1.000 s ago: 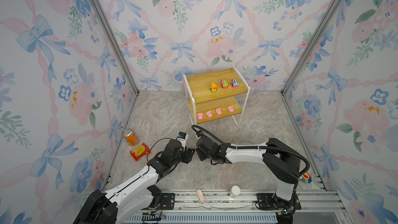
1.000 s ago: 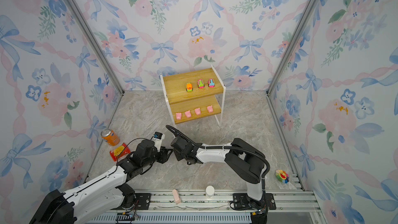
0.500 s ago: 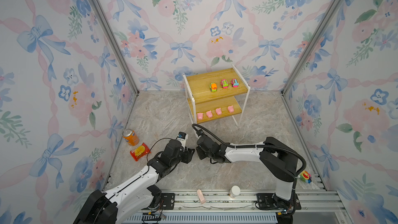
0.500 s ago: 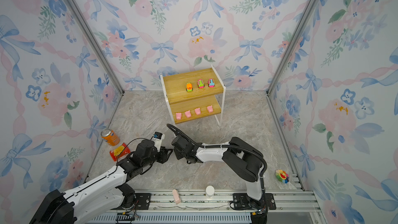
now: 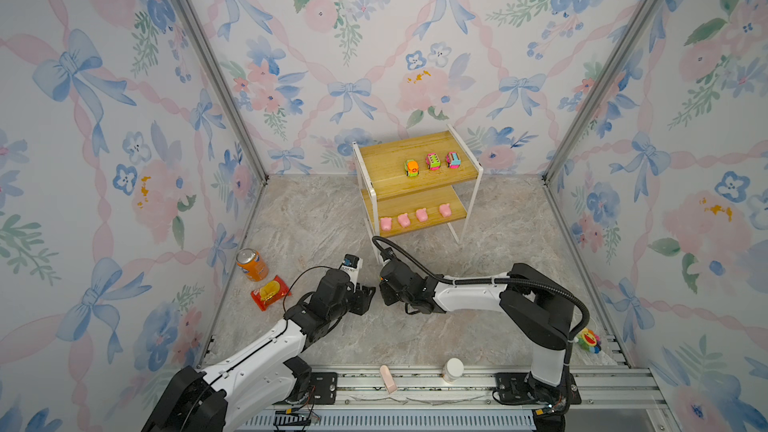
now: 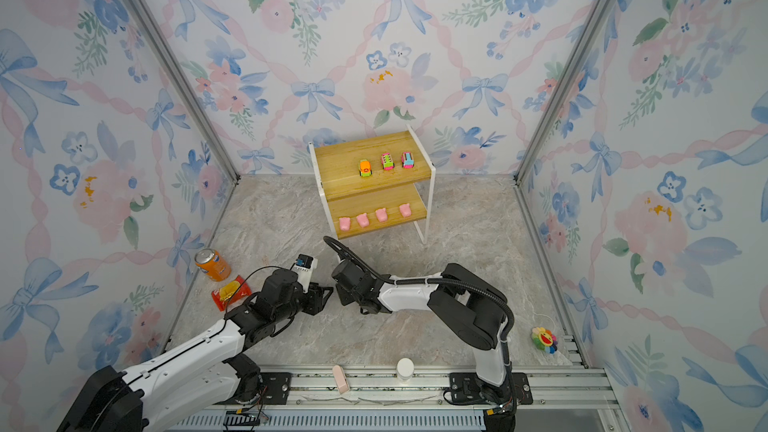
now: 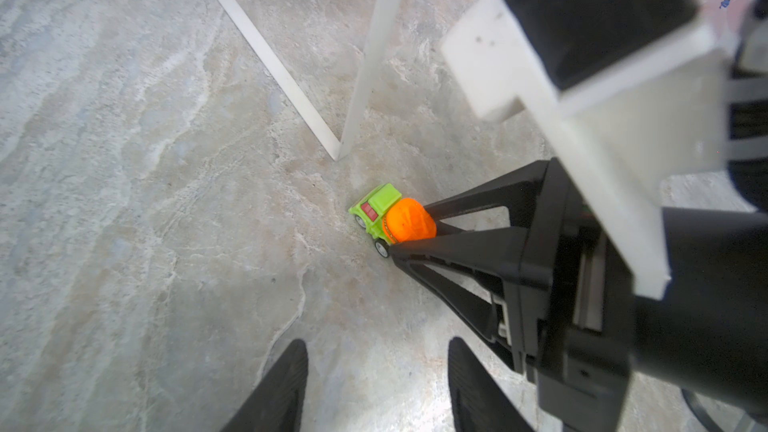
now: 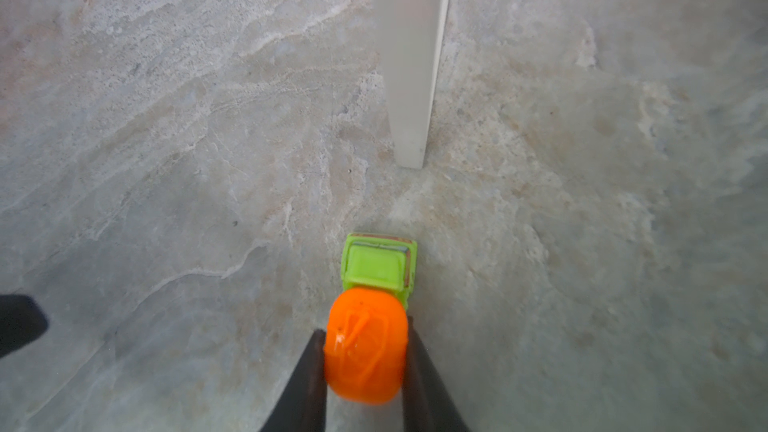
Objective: Place and organize the plastic toys onto the shelf
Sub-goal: 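Lift the orange-and-green truck with the right gripper up to the top shelf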
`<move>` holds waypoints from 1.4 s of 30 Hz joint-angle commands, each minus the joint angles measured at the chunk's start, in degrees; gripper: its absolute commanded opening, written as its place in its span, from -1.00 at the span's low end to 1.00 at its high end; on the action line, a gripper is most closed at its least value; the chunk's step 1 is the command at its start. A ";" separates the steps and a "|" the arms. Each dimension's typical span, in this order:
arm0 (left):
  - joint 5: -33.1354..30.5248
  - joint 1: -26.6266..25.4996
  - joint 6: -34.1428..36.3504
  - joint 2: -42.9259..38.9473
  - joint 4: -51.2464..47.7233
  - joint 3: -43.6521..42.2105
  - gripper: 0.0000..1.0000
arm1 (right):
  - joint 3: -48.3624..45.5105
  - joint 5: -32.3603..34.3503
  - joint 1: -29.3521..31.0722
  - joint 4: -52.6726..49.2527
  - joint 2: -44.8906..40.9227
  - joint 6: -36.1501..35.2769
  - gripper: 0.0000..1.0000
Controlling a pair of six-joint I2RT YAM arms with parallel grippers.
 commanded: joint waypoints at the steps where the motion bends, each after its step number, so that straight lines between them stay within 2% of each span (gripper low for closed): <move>1: 0.01 0.49 -0.22 -0.45 -0.90 -0.92 0.11 | -1.01 -0.36 -0.64 -1.95 0.55 0.20 -0.51; 10: 0.06 0.52 -0.20 -1.20 -0.95 -1.18 0.10 | -0.65 -3.06 -0.14 -7.92 -3.92 -1.07 -0.57; 21: 0.12 0.63 -0.19 -1.46 -0.88 -1.23 0.11 | 6.85 -4.17 2.53 -27.17 -16.56 -5.11 -0.58; 28: 0.81 0.78 0.13 -1.12 -0.44 -1.02 0.10 | 18.24 -4.29 2.80 -39.51 -24.00 -8.13 -0.58; 32: 1.23 0.78 0.13 -1.20 -0.16 -1.16 0.11 | 25.81 -1.70 2.62 -44.22 -26.70 -10.49 -0.57; 37: 1.64 0.78 0.13 -1.47 0.27 -1.36 0.10 | 36.23 3.64 0.55 -46.64 -26.62 -14.10 -0.56; 42: 2.52 0.78 0.09 -1.28 0.93 -1.43 0.10 | 46.09 4.73 -3.51 -45.56 -23.44 -17.44 -0.55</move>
